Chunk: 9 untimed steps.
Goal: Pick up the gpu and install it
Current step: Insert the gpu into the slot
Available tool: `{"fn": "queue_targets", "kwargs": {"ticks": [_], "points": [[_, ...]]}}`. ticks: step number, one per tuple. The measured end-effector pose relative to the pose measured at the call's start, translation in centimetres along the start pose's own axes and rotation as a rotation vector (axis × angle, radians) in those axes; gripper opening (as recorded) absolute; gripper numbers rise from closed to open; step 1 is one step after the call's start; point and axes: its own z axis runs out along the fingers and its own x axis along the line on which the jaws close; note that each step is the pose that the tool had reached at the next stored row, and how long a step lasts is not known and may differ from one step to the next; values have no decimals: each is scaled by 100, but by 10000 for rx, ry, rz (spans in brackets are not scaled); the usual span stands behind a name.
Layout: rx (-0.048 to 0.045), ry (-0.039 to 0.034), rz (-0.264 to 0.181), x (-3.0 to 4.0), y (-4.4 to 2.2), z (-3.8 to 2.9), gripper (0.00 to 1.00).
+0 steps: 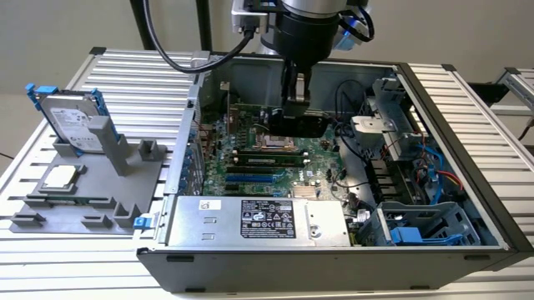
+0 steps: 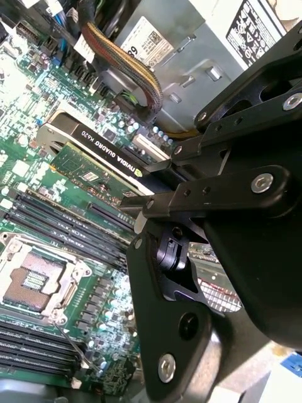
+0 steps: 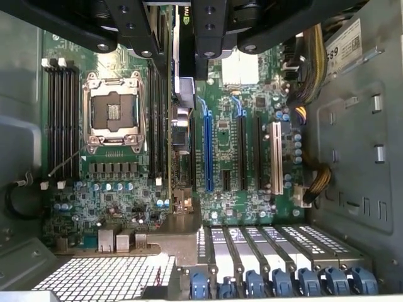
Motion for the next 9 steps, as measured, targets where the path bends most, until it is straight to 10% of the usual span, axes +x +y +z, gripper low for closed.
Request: {"fn": "queue_targets", "kwargs": {"ticks": [9], "points": [[0, 3, 0, 0, 0, 12, 0]]}}
